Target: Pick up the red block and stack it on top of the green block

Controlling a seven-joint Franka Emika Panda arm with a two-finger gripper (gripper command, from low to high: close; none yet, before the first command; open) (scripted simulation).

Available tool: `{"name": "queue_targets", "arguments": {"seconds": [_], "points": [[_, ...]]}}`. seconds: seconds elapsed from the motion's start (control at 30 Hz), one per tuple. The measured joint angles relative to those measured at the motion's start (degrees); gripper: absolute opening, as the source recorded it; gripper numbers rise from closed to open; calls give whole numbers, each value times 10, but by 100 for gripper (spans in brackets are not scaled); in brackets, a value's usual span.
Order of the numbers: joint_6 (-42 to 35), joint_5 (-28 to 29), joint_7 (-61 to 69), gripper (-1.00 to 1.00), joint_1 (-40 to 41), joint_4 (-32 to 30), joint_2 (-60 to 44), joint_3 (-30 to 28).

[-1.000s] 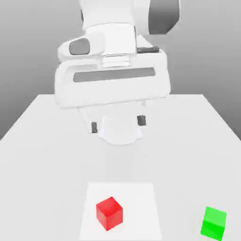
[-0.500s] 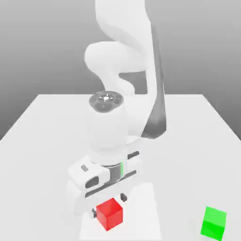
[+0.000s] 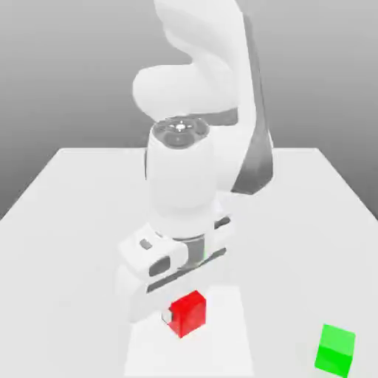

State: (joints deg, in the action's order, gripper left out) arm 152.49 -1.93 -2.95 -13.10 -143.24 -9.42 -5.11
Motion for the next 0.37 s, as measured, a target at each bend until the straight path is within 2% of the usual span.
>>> {"name": "queue_targets", "arguments": {"seconds": [0.13,0.23,0.27,0.37], "points": [[-33,19,2,-100,-57,46,-13,54],[-6,39,0,-100,-95,86,-80,81],[9,42,-1,100,-100,91,-100,82],[9,42,-1,100,-100,91,-100,82]]}}
